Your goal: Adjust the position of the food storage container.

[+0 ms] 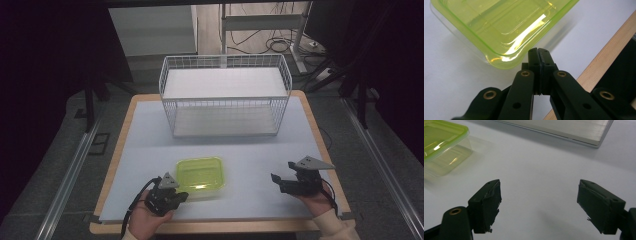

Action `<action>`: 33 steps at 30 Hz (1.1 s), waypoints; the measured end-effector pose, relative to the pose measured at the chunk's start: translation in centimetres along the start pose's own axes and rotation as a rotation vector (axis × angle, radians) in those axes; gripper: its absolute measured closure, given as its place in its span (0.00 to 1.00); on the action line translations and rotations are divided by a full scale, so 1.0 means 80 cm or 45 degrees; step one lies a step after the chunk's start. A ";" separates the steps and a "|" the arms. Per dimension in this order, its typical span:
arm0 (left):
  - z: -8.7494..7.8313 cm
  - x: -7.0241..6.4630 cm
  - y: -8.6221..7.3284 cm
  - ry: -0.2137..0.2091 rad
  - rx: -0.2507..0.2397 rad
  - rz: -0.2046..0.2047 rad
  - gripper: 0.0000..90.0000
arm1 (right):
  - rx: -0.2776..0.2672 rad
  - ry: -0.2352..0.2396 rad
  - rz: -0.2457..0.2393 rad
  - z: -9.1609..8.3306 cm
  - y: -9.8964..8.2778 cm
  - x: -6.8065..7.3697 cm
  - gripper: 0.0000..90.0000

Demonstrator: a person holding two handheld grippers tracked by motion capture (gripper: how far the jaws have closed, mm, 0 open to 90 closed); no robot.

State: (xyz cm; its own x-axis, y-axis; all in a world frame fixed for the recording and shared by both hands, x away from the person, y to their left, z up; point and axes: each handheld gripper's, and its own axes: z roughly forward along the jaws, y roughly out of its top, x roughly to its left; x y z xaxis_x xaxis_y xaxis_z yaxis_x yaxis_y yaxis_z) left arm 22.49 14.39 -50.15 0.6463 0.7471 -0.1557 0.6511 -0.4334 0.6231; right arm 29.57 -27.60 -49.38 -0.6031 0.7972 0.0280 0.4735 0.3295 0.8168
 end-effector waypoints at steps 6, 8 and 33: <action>-0.009 -0.002 0.002 -0.027 -0.039 -0.008 1.00 | -0.003 0.000 0.002 -0.001 0.000 0.000 0.22; -0.018 -0.001 0.005 -0.014 -0.072 -0.011 1.00 | -0.003 0.000 0.003 -0.001 0.000 0.000 0.21; 0.013 0.098 -0.006 0.030 -0.059 -0.311 1.00 | 0.008 0.001 0.004 0.002 0.000 -0.001 0.21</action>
State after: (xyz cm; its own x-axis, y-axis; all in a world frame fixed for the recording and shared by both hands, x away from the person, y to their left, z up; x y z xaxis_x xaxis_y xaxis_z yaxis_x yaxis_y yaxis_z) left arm 27.70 19.94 -52.47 0.4619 0.8387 -0.2885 0.7676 -0.2150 0.6038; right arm 29.69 -27.56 -49.46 -0.6020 0.7979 0.0307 0.4792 0.3302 0.8132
